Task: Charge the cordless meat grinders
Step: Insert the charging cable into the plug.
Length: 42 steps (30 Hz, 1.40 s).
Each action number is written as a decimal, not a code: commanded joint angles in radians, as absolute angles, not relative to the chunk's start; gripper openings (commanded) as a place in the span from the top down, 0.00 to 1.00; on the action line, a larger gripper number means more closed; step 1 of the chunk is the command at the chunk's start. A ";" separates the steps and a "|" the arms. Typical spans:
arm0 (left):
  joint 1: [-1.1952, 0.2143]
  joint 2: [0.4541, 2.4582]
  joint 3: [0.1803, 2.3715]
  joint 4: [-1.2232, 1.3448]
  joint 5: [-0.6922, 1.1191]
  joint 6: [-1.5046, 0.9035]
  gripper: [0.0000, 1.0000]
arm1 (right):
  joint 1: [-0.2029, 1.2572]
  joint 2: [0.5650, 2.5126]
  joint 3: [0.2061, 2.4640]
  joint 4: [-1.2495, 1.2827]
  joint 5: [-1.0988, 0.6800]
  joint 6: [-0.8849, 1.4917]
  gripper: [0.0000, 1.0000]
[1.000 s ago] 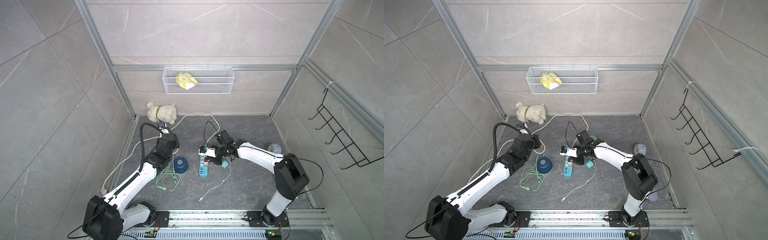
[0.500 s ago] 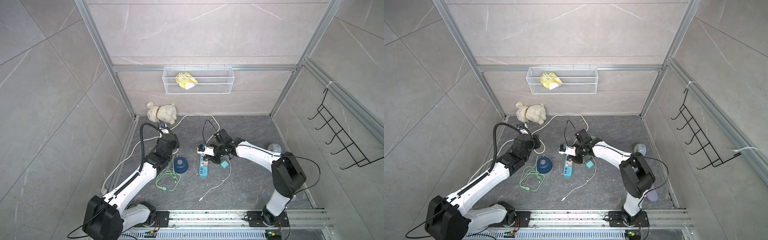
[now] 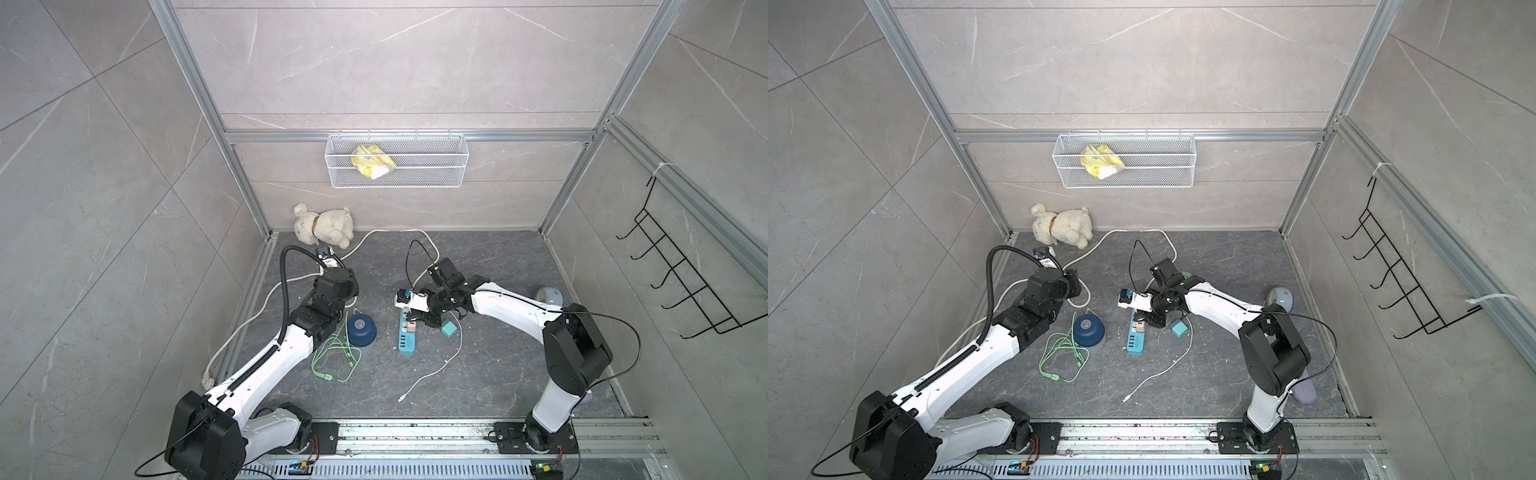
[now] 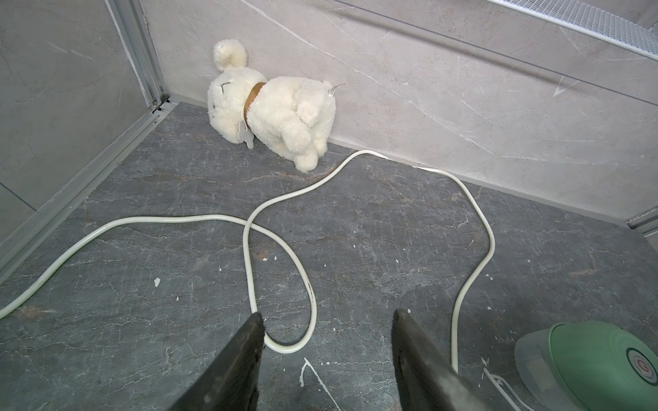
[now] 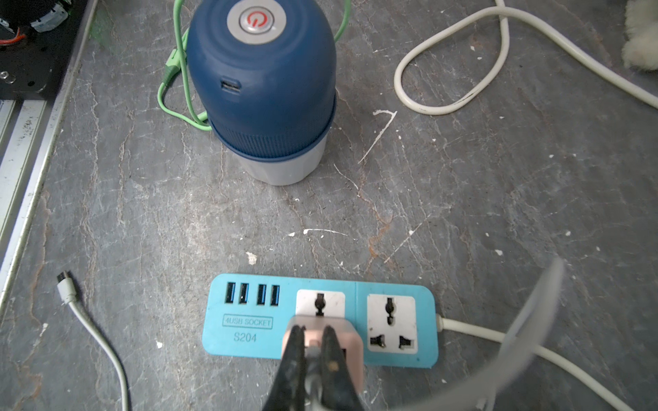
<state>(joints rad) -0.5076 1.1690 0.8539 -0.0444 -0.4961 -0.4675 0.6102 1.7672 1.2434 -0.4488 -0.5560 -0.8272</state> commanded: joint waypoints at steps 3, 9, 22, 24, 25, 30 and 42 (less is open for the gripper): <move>-0.502 1.146 0.862 -0.039 -0.528 -0.453 0.41 | 0.607 1.766 1.238 -0.524 -0.584 -0.819 1.00; -0.502 1.150 0.862 -0.039 -0.529 -0.453 0.41 | 0.601 1.762 1.233 -0.523 -0.561 -0.821 1.00; -0.501 1.150 0.861 -0.038 -0.529 -0.452 0.41 | 0.597 1.774 1.231 -0.520 -0.513 -0.829 1.00; -0.502 1.151 0.862 -0.038 -0.529 -0.454 0.41 | 0.597 1.782 1.227 -0.523 -0.505 -0.835 1.00; -0.502 1.152 0.862 -0.038 -0.529 -0.454 0.41 | 0.598 1.787 1.226 -0.525 -0.502 -0.839 1.00; -0.502 1.152 0.863 -0.038 -0.531 -0.454 0.41 | 0.596 1.803 1.211 -0.520 -0.489 -0.853 1.00; -0.501 1.154 0.866 -0.037 -0.531 -0.450 0.41 | 0.604 1.823 1.208 -0.505 -0.493 -0.861 1.00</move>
